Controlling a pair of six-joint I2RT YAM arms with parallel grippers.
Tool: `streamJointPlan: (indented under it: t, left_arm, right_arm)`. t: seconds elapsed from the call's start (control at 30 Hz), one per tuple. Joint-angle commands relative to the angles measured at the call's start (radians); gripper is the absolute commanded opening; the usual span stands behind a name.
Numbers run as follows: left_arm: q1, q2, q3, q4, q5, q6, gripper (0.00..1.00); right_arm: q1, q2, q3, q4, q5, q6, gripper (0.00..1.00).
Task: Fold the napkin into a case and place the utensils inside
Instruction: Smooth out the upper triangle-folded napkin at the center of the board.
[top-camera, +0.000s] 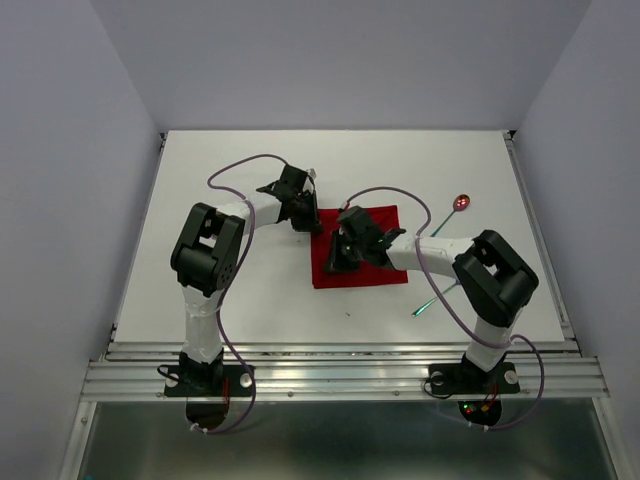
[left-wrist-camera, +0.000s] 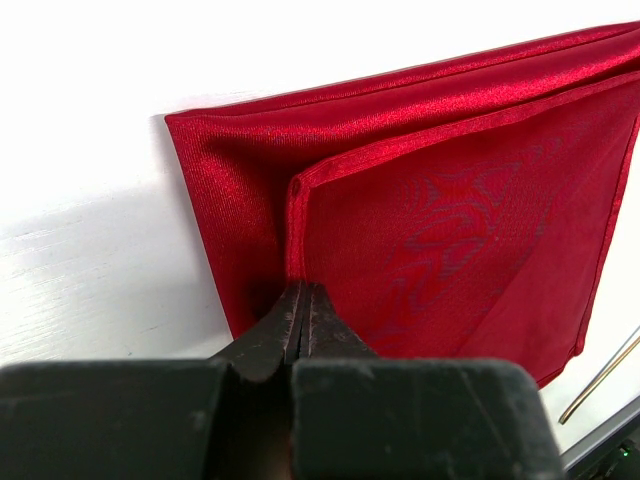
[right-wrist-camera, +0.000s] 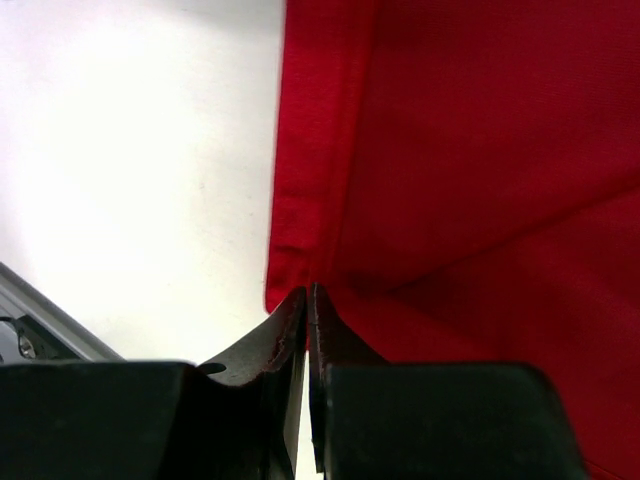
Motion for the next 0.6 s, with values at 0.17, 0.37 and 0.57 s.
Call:
streamJointPlan:
  t: [0.17, 0.37, 0.57]
  left_arm:
    - [-0.001, -0.005, -0.007, -0.009, -0.017, 0.018, 0.00]
    - [-0.003, -0.014, -0.016, -0.005, -0.013, 0.015, 0.00]
    - [-0.003, -0.025, -0.023, -0.003, -0.010, 0.024, 0.00]
  right_arm:
    - [0.060, 0.046, -0.002, 0.030, -0.001, 0.005, 0.09]
    - [0.060, 0.049, -0.005, 0.027, 0.012, -0.011, 0.08]
    - [0.060, -0.074, 0.034, -0.011, 0.067, -0.044, 0.09]
